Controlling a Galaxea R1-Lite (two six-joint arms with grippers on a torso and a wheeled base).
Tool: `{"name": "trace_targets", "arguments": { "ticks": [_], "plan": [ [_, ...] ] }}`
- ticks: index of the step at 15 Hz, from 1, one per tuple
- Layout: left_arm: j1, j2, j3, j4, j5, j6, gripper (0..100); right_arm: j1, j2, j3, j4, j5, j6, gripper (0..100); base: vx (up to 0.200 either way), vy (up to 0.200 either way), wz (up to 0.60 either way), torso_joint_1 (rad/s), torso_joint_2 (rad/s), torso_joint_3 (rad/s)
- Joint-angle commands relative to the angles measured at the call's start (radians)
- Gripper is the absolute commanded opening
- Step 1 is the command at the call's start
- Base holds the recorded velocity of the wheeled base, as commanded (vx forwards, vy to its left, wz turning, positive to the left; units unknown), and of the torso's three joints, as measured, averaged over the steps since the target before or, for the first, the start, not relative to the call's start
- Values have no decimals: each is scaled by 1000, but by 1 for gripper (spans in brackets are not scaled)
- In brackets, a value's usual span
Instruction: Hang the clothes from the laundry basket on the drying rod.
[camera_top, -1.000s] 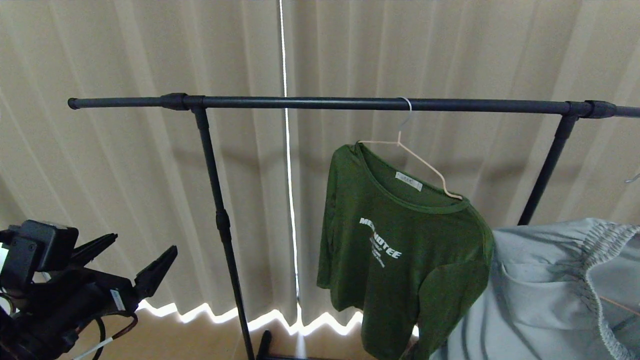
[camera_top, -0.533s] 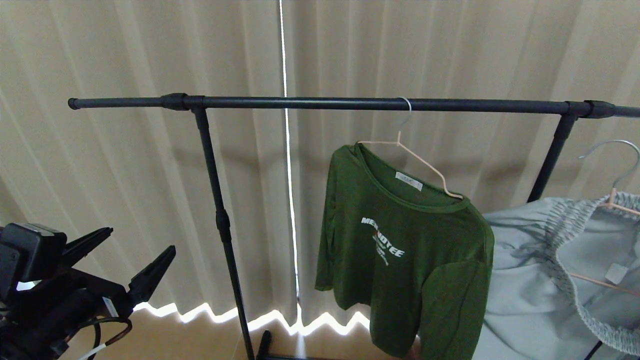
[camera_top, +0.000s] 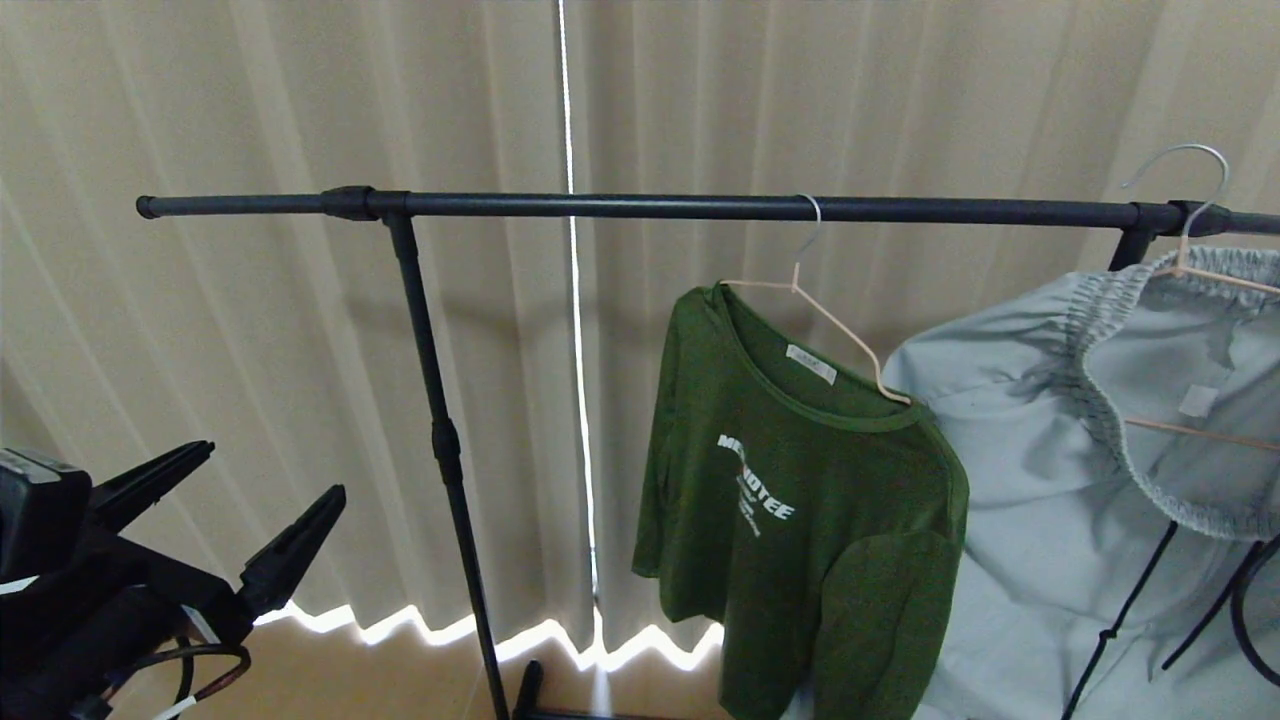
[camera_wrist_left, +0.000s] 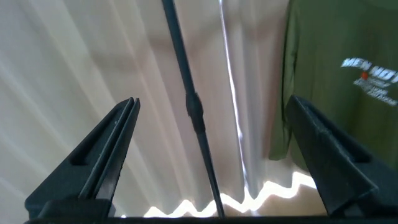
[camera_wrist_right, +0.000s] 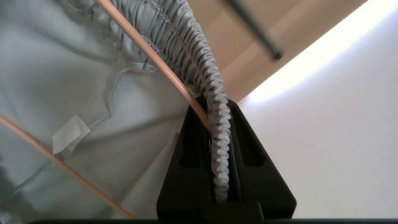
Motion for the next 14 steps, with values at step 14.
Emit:
{"name": "trace_targets", "arguments": {
  "ticks": [14],
  "plan": [
    [-64, -42, 0, 5, 1, 30, 100, 217, 300, -165, -6, -207, -9, 0, 0, 0, 0, 0, 0, 0]
  ]
}}
